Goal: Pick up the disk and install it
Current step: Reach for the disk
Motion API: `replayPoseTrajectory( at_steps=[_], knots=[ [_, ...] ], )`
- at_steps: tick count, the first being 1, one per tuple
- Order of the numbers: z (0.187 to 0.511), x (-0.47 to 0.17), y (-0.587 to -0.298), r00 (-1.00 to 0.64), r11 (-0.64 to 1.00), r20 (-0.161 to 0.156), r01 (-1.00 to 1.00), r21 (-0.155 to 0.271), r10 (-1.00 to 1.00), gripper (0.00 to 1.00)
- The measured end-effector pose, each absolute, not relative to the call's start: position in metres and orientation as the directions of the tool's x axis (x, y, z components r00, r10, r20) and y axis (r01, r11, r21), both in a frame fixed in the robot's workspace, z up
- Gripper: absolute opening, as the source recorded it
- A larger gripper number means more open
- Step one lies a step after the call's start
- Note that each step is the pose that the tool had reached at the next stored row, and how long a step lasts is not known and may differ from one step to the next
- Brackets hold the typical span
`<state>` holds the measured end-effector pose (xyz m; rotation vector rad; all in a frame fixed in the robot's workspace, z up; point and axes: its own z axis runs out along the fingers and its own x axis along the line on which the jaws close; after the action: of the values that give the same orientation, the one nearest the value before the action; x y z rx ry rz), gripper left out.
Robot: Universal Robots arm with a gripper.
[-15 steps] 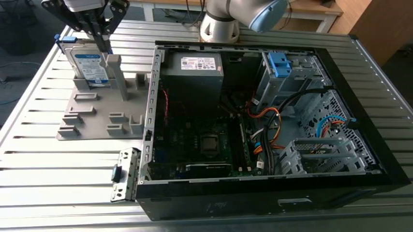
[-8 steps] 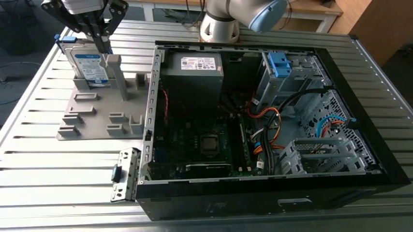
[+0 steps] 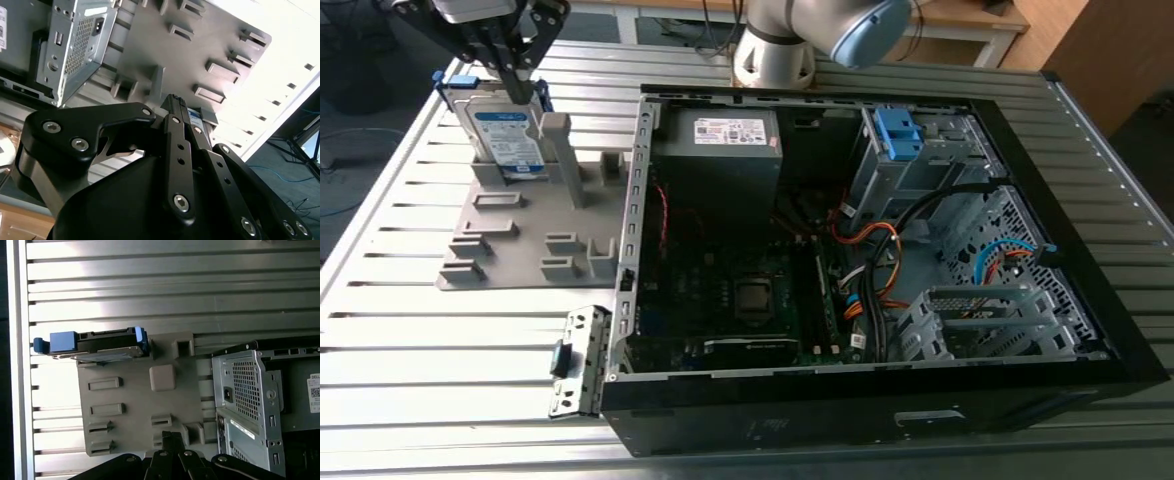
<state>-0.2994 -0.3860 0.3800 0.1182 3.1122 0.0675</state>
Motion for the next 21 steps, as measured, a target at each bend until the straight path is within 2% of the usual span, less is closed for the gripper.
replayPoseTrajectory(
  at_steps=[21],
  knots=[
    [0.374, -0.329, -0.384, -0.997, 0.996, -0.025, 0.075, 0.044, 0.076, 0.11]
  ],
)
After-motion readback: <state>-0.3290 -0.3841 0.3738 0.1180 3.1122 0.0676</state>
